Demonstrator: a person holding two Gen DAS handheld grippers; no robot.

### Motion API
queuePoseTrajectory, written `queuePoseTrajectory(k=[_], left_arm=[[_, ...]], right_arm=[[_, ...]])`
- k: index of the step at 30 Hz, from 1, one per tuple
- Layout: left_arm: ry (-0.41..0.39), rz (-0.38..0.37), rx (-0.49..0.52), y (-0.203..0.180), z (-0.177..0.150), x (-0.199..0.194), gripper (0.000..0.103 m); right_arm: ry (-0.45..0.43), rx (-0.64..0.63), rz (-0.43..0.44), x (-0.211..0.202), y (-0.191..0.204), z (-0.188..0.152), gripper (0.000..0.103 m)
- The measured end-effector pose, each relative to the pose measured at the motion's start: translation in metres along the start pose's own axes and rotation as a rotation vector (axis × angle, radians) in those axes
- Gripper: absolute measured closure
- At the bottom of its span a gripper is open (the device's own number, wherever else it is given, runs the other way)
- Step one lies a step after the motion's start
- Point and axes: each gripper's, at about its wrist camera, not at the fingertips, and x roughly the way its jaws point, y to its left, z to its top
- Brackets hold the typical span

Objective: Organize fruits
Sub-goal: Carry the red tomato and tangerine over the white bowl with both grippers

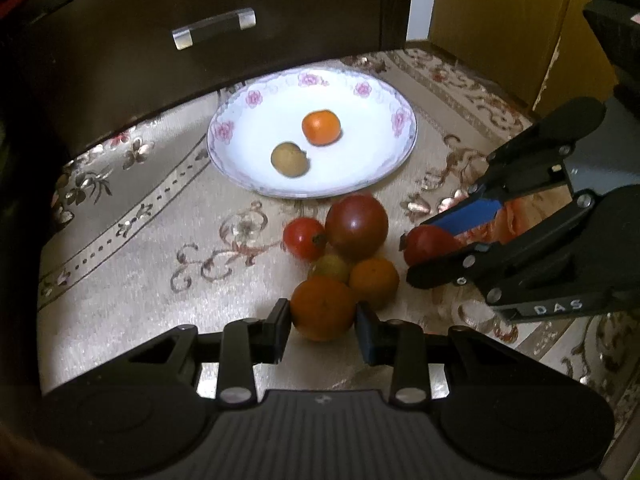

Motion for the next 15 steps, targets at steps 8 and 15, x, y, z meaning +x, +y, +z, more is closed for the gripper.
queuePoseTrajectory(k=[8, 15], left_arm=[[-0.039, 0.010, 0.011, -0.004, 0.015, -0.003, 0.063], [-0.052, 0.024, 0.013, -0.008, 0.025, -0.001, 0.063]], right_arm=[[-0.046, 0.017, -0.005, -0.009, 0.000, 0.009, 0.078], [-0.081, 0.048, -0.031, -0.013, -0.008, 0.013, 0.078]])
